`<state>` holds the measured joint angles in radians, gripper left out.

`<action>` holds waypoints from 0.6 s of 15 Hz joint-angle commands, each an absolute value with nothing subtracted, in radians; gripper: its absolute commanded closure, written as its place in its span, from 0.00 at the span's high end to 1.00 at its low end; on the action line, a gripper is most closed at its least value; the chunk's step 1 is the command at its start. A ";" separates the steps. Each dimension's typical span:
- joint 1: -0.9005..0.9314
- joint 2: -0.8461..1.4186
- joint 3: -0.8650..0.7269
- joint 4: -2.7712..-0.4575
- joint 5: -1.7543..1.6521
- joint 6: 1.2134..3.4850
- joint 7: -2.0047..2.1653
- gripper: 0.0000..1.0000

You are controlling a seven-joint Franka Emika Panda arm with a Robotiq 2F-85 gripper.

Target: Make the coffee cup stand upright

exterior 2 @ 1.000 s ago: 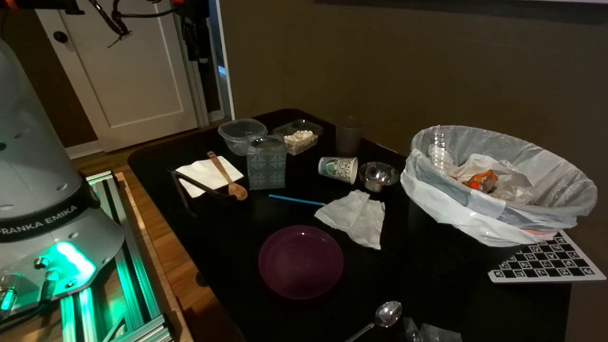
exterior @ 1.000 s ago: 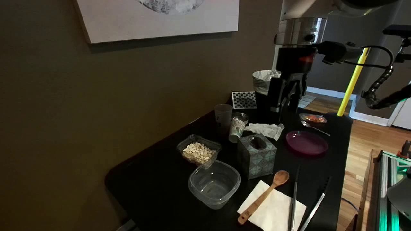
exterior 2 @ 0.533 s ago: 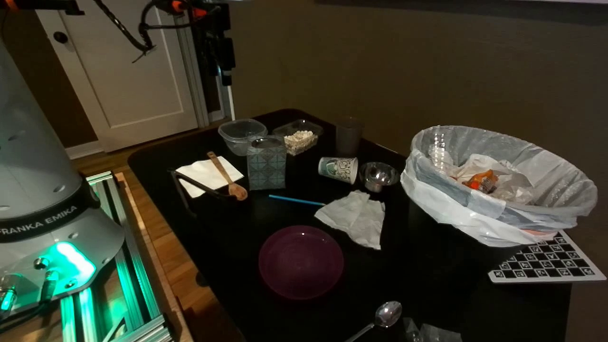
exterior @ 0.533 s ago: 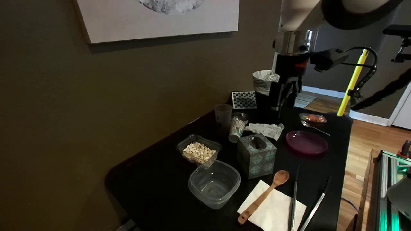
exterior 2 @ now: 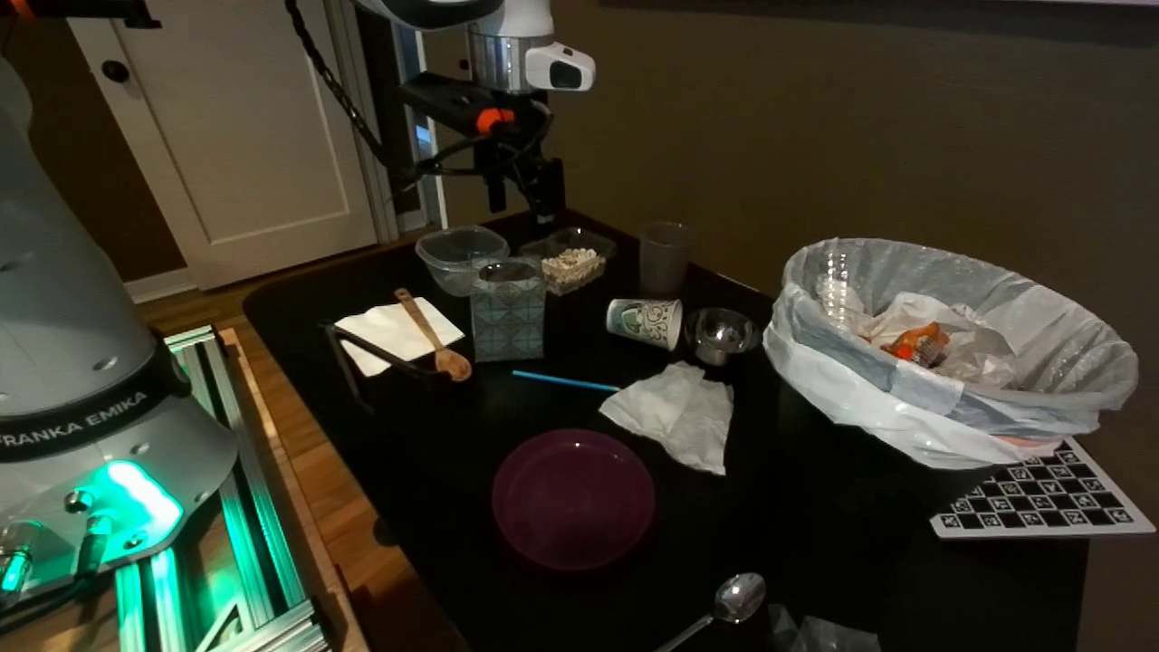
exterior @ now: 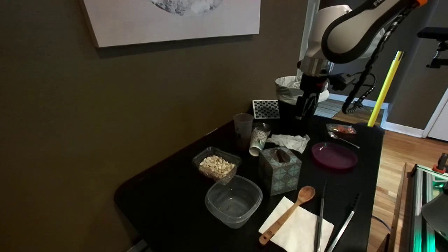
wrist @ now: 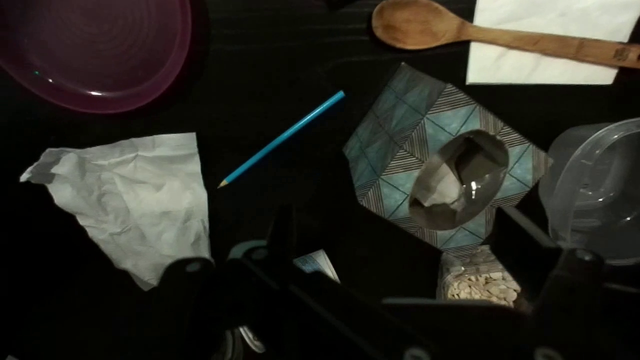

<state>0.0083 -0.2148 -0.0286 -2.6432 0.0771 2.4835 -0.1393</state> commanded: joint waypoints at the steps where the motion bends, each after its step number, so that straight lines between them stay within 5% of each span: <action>1: 0.009 -0.206 -0.031 -2.638 0.074 2.484 -0.141 1.00; 9: 0.003 -0.173 -0.033 -2.613 0.063 2.487 -0.141 1.00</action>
